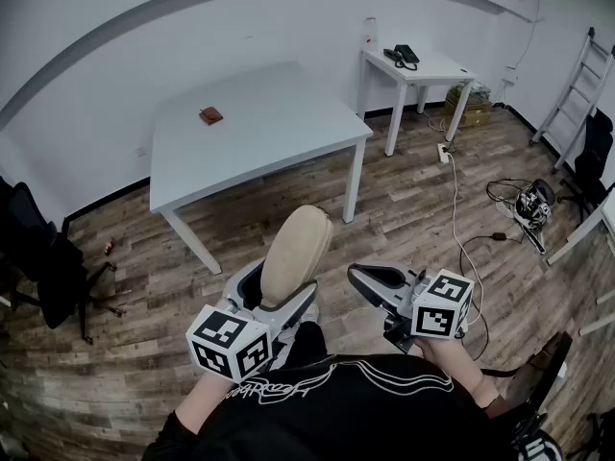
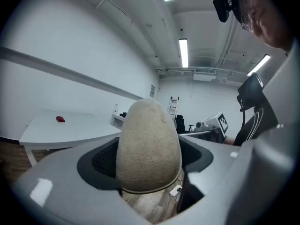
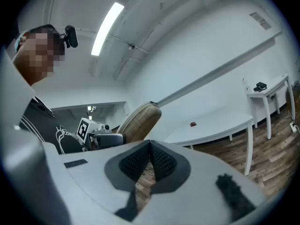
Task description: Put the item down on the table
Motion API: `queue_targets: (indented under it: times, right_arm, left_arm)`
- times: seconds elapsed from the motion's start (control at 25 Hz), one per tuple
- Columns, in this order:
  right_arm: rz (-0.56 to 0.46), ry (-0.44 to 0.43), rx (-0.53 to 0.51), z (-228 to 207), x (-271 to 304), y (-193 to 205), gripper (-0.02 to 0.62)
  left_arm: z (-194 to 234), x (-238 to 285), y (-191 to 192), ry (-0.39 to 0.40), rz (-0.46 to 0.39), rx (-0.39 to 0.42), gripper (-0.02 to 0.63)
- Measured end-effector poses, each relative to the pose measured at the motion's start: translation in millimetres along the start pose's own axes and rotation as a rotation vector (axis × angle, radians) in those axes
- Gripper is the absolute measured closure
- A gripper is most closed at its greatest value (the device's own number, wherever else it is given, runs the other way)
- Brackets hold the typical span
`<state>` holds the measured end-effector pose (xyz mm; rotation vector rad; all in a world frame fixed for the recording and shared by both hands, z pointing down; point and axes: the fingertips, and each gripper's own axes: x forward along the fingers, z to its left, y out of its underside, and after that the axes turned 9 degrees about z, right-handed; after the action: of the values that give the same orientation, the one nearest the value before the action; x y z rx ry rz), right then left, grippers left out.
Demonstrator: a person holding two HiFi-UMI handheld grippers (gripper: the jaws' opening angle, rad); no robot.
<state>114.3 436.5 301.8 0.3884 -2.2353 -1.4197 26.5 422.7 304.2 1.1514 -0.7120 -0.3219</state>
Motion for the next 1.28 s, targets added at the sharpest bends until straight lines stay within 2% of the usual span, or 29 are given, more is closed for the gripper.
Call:
queue_targets:
  times: [0.24,0.6,0.88,1.0,1.28]
  right_arm:
    - [0.02,-0.011,-0.003,-58.2,57.1,-23.8,0.586]
    - [0.053,-0.049,0.075,-194.4,182.5,-72.4,0.586]
    - [0.026,-0.056,0.095,-291.6,269.7,-136.3,0.586]
    - [0.018,-0.051,0.083,-313.6,290.8,-153.7,0.586]
    - [0.036,-0.01,0.107,-347.3,299.6,-147.6,0.586]
  left_arm:
    - [73.2,36.6,-11.5,-0.016,0.016,-0.017,0.232]
    - [234.6,123.3,-51.5,-0.059,0.073,-0.061,0.232]
    - [355.4,180.2,-98.8,-0.101,0.09,-0.053,0.232]
    - [385.6,195.4,-113.3,-0.11,0.09,-0.032,0.232]
    - [419.2,224.4,-111.9,-0.098,0.099,-0.061,0.232]
